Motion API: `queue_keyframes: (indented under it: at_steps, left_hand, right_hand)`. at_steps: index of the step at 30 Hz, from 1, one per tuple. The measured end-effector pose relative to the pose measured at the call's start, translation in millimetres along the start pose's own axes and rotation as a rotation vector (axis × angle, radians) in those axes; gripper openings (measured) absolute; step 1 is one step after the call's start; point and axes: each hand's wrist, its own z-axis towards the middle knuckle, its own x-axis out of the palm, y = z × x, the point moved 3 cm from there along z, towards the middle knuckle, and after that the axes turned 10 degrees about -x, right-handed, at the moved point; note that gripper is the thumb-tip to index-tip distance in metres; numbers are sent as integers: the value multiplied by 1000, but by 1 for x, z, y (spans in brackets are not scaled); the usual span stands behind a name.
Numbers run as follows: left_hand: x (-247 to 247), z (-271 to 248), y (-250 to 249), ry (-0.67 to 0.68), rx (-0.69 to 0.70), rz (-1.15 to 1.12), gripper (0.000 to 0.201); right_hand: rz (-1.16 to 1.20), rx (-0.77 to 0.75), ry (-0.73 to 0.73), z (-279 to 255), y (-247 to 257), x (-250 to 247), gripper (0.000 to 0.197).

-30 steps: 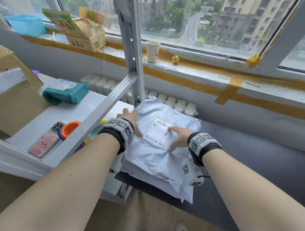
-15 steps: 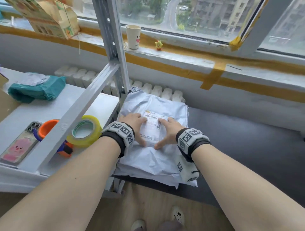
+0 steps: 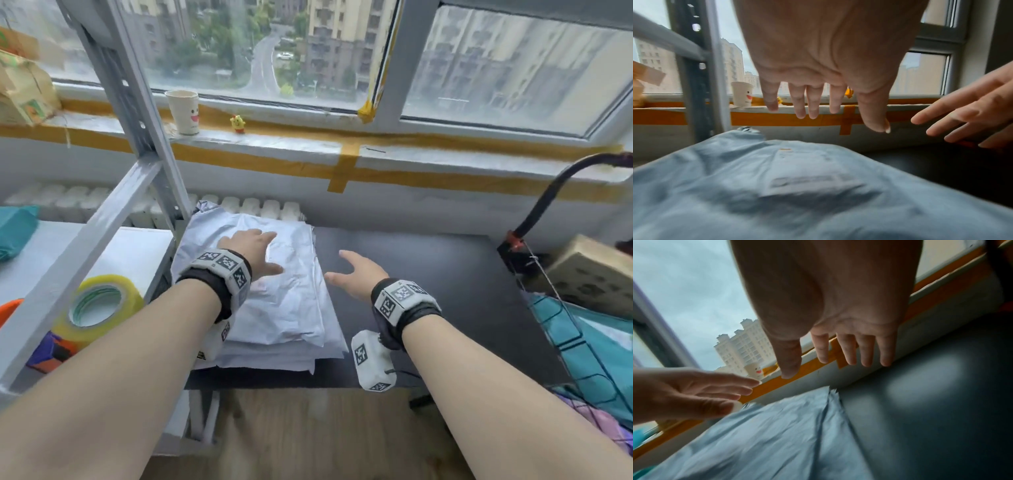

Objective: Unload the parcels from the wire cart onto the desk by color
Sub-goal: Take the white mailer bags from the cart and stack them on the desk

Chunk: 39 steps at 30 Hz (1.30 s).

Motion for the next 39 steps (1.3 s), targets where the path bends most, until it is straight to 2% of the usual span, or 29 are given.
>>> queue_keyframes:
  at_steps: [4, 7, 12, 16, 21, 23, 24, 26, 28, 30, 34, 37, 39]
  left_hand:
    - [-5, 6, -33, -52, -103, -133, 62]
    - [9, 8, -21, -69, -233, -233, 64]
    - [43, 3, 14, -45, -445, -241, 78]
    - [69, -11, 40, 70, -559, -354, 93]
    - [79, -19, 57, 115, -555, -420, 106]
    - [82, -23, 60, 140, -551, -408, 108]
    - [83, -25, 60, 156, -546, -415, 109]
    - [85, -26, 60, 192, -537, -436, 112]
    - [83, -21, 63, 239, -525, -414, 118]
    - [83, -11, 72, 270, -505, -380, 126]
    - [92, -6, 89, 287, -457, -419, 138]
    - [95, -9, 97, 253, -423, -458, 129]
    - [86, -7, 108, 132, -417, -450, 117]
  right_hand:
    - [36, 90, -27, -17, -35, -31, 64]
    - [60, 138, 22, -13, -51, -30, 61]
    - [220, 179, 54, 9, -39, -3, 63]
    - [315, 263, 154, 27, -29, 42, 74]
    - [389, 309, 374, 26, -2, 84, 64]
    - [348, 312, 474, 26, 7, 91, 61]
    - [256, 282, 463, 28, 10, 90, 62]
    - [3, 175, 284, 41, 13, 84, 73]
    - [-75, 66, 121, 51, 18, 77, 96]
    - [-90, -10, 148, 59, 24, 77, 114]
    - [-192, -12, 284, 64, 31, 94, 127]
    - [-65, 22, 247, 69, 25, 111, 137]
    - [106, 29, 151, 74, 17, 112, 141]
